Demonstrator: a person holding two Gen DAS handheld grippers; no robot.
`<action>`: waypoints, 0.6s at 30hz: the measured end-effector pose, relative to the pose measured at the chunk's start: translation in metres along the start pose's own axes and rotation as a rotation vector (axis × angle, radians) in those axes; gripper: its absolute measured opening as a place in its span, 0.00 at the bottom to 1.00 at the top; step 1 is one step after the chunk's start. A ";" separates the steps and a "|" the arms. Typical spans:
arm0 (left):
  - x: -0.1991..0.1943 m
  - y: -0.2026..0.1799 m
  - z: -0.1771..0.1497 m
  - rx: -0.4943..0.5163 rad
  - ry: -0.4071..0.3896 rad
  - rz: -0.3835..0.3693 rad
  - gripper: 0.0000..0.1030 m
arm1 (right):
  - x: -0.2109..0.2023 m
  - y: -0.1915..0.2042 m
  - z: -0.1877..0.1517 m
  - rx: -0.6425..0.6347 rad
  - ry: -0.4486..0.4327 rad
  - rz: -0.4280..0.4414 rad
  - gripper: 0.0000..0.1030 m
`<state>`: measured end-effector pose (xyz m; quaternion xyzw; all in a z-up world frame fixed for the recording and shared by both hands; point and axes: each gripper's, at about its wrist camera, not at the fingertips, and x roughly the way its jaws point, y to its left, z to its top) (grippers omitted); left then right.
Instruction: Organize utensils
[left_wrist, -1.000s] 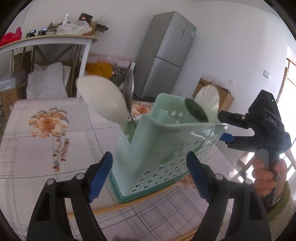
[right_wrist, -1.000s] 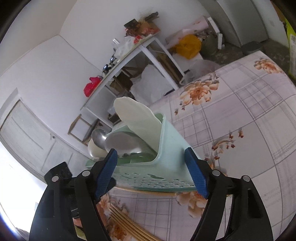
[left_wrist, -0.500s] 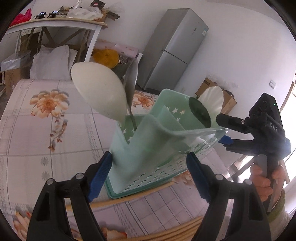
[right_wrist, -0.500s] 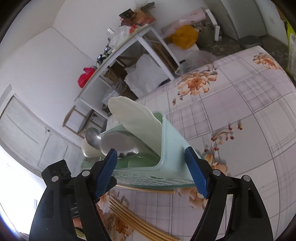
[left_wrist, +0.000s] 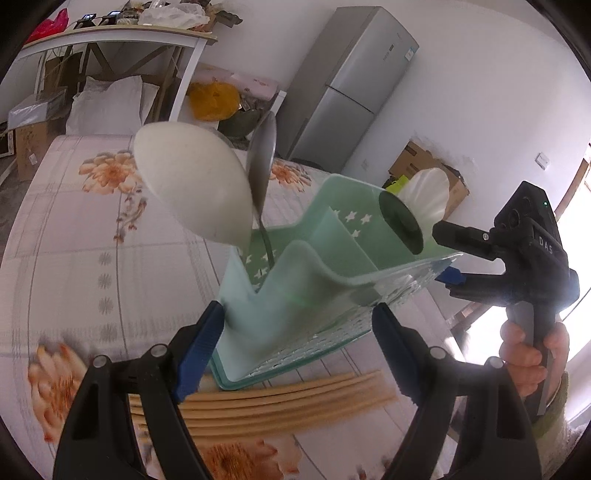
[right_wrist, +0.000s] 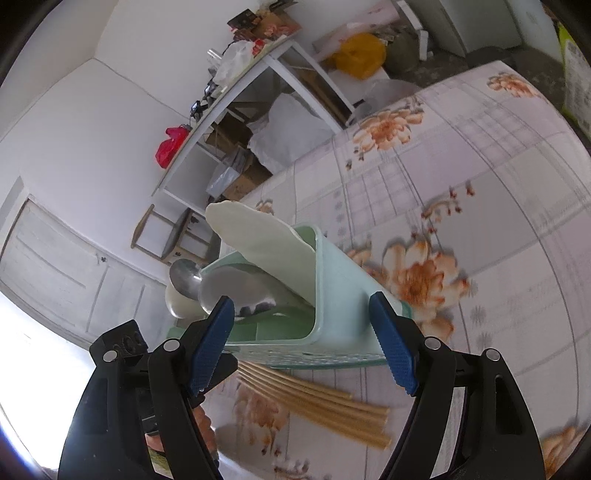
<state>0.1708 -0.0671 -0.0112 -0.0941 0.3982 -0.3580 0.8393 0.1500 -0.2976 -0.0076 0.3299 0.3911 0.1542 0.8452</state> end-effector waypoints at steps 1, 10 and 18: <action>-0.002 -0.001 -0.003 -0.001 0.002 -0.001 0.77 | -0.002 0.001 -0.005 0.003 0.000 0.001 0.71; -0.018 -0.008 -0.019 -0.023 -0.003 -0.007 0.77 | -0.009 -0.003 -0.024 0.045 -0.002 0.011 0.70; -0.025 -0.006 -0.022 -0.052 -0.030 -0.024 0.77 | -0.016 -0.017 -0.026 0.078 -0.044 0.066 0.70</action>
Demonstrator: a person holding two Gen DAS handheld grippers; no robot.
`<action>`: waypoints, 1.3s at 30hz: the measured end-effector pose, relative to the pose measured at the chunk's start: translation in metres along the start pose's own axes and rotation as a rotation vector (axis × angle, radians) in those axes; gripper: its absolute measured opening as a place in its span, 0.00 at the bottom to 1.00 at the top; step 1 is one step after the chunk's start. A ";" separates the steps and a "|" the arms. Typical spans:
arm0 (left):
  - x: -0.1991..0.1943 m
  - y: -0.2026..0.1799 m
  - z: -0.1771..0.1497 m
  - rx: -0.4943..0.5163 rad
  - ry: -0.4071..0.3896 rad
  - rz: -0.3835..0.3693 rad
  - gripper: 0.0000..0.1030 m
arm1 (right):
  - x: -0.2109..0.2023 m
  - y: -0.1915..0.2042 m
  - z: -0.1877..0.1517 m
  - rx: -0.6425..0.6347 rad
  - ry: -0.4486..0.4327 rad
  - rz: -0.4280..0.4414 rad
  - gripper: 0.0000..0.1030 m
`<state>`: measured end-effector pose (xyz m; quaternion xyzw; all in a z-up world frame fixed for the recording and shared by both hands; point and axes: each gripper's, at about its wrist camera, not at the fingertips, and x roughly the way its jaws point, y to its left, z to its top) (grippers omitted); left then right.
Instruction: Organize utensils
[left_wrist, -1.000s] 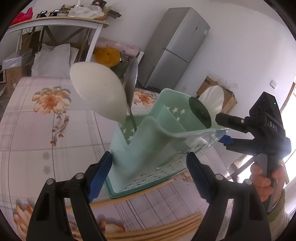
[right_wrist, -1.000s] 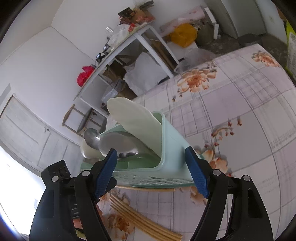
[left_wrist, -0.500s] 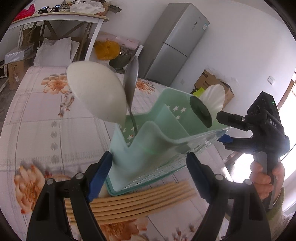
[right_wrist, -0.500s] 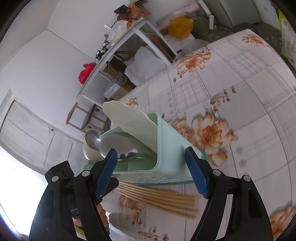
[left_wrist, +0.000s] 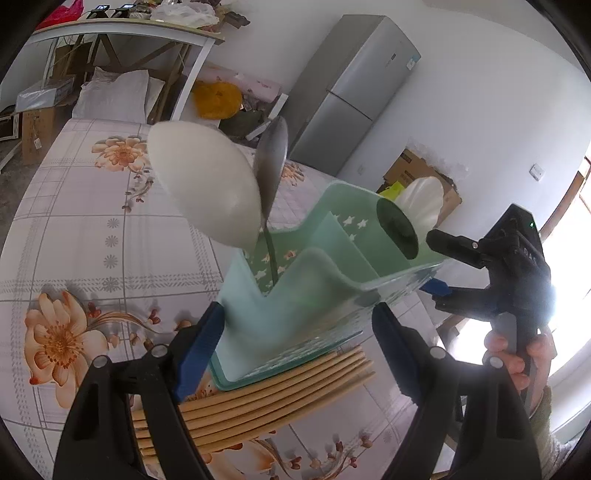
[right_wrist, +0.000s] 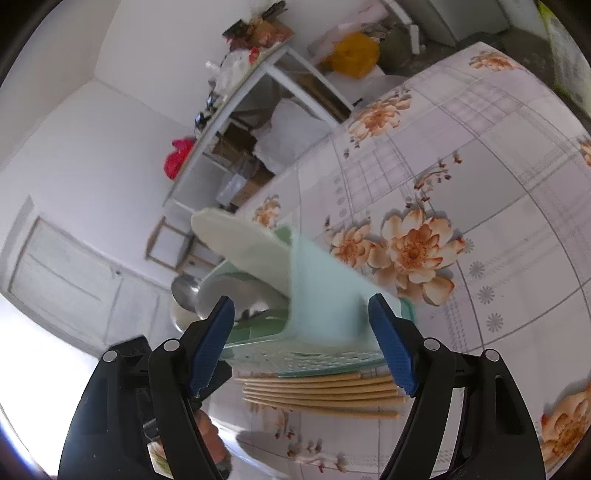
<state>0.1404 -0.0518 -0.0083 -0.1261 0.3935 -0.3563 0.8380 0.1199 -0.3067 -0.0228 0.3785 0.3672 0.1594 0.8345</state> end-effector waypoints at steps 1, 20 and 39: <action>-0.001 0.002 0.000 -0.004 -0.005 0.005 0.77 | -0.006 -0.002 -0.001 0.002 -0.023 -0.005 0.70; -0.049 -0.015 -0.084 0.213 0.013 0.143 0.70 | -0.028 -0.004 -0.133 -0.233 -0.086 -0.251 0.69; 0.043 -0.073 -0.091 0.773 0.213 0.209 0.28 | -0.020 -0.024 -0.136 -0.193 -0.088 -0.298 0.51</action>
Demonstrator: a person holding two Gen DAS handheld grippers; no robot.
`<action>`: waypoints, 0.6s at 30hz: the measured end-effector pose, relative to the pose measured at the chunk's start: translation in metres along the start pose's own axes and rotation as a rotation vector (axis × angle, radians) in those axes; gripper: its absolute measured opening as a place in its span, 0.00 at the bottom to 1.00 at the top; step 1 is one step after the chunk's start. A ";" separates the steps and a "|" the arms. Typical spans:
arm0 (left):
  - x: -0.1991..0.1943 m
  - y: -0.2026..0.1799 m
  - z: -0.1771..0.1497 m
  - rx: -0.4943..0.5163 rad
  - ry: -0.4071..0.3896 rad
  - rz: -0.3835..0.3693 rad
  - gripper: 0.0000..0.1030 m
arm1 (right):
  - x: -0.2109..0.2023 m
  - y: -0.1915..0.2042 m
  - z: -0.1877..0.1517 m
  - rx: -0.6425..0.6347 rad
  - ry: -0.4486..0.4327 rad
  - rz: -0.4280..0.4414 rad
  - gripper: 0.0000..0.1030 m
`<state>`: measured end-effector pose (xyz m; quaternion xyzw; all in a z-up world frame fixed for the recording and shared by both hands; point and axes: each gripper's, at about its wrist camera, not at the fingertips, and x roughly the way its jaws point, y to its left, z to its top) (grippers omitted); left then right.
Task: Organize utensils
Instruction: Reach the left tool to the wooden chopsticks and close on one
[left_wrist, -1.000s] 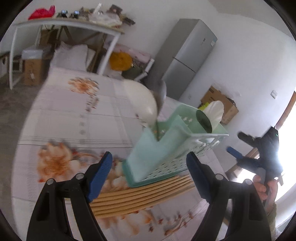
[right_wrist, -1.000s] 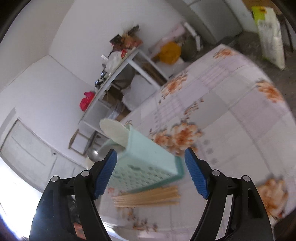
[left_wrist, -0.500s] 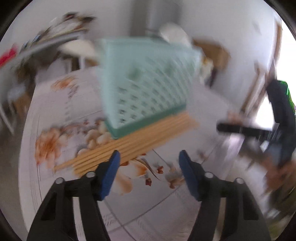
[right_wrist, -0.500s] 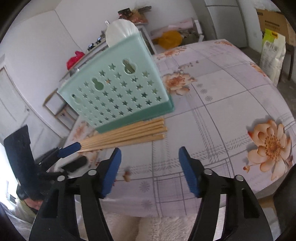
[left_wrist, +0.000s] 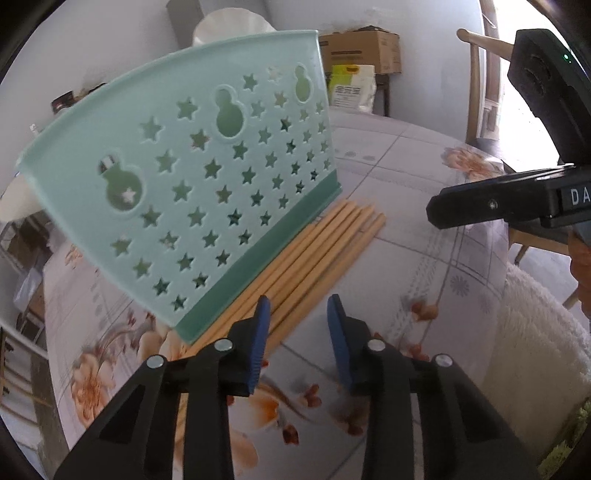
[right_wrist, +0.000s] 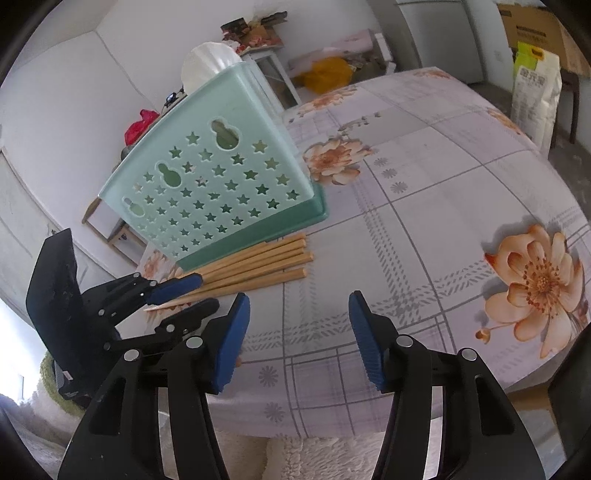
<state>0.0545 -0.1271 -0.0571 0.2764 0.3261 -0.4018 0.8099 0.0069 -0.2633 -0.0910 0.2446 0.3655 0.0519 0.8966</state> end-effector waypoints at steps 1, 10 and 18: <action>0.002 -0.001 0.001 0.006 0.002 -0.006 0.27 | 0.000 -0.001 0.000 0.002 0.001 0.002 0.51; 0.000 0.004 0.005 0.034 0.055 -0.109 0.26 | 0.001 -0.004 0.002 0.010 0.007 0.015 0.51; -0.011 0.002 -0.004 0.004 0.080 -0.139 0.26 | 0.002 -0.008 0.003 0.033 0.011 0.027 0.51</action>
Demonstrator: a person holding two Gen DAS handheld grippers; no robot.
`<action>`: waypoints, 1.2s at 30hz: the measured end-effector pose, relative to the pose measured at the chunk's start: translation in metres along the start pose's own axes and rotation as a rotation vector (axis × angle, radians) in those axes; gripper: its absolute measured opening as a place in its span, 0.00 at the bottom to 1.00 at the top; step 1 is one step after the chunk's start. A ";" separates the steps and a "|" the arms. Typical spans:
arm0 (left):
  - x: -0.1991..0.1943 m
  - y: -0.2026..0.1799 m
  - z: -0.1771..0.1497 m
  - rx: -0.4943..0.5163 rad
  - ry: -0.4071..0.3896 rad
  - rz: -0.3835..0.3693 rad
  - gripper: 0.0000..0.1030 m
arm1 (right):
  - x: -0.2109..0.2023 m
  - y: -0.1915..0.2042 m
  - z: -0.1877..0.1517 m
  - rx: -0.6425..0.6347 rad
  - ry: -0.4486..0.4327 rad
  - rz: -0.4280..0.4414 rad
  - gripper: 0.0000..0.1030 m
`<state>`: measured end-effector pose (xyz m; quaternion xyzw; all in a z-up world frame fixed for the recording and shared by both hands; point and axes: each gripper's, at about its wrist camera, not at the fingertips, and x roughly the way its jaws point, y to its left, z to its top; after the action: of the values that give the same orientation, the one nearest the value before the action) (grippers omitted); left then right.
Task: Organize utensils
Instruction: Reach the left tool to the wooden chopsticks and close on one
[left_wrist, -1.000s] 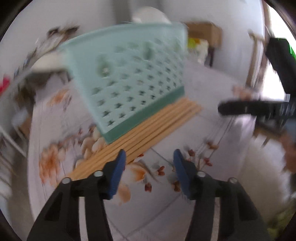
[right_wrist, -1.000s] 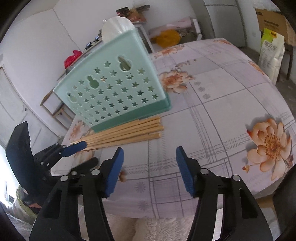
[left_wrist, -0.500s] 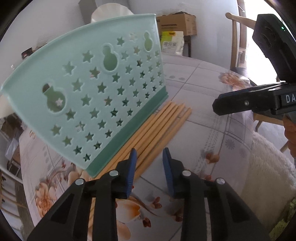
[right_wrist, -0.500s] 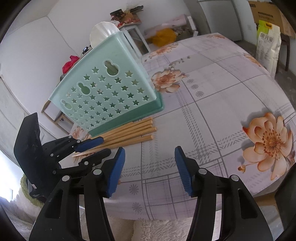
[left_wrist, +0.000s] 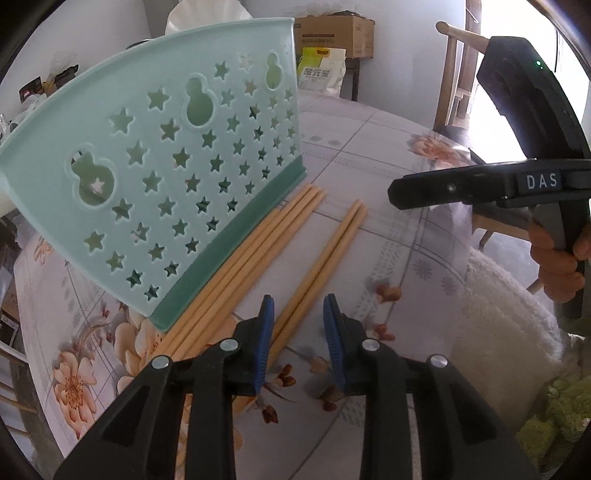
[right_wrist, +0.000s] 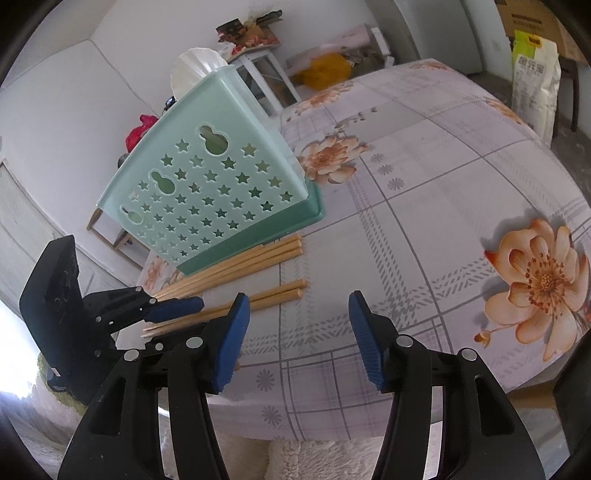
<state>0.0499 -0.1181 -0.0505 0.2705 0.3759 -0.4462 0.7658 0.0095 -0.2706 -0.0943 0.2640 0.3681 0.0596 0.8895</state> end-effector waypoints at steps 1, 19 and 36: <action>-0.001 -0.001 0.000 0.000 -0.005 0.013 0.26 | 0.000 0.000 0.000 -0.001 0.000 0.000 0.51; 0.001 -0.012 0.015 0.054 -0.098 0.022 0.26 | -0.001 -0.004 -0.001 0.017 -0.001 0.015 0.51; 0.020 -0.004 0.031 0.063 -0.048 -0.081 0.26 | 0.001 -0.006 0.001 0.027 0.002 0.029 0.51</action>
<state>0.0632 -0.1522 -0.0493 0.2681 0.3538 -0.4947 0.7471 0.0102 -0.2755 -0.0974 0.2811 0.3657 0.0676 0.8847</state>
